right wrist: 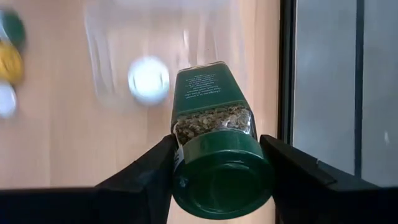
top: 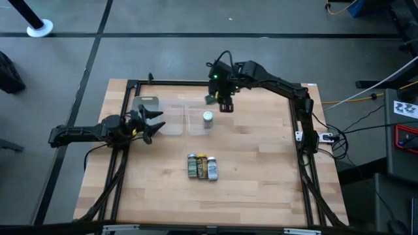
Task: Sort spices by type
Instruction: Put the top green seasoning bottle into the left transparent bin
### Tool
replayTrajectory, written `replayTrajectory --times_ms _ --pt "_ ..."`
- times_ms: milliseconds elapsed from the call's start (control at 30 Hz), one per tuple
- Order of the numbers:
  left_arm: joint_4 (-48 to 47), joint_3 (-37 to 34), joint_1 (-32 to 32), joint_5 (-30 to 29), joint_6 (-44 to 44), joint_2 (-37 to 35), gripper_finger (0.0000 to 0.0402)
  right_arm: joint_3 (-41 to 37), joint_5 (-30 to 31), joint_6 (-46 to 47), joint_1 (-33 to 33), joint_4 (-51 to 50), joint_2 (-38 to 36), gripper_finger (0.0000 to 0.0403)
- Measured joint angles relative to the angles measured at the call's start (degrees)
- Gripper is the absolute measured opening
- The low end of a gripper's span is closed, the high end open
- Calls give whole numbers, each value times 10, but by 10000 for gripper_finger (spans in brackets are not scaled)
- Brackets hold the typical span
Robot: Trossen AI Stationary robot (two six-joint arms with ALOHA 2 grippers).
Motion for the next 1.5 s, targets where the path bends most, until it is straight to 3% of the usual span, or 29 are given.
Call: replayTrajectory --times_ms 367,600,867,1067,1500 --pt "0 0 0 -21 4 0 237 -51 -104 -19 20 259 4 213" --pt "4 0 0 -80 32 0 237 -108 -123 -19 41 385 9 213" --pt "4 0 0 -113 32 0 237 -115 -123 -14 49 416 74 214" --pt "-48 0 0 -193 20 3 237 -115 -122 -14 50 424 108 214" --pt "-49 0 0 -197 -56 105 237 -114 -111 -9 50 478 129 214"
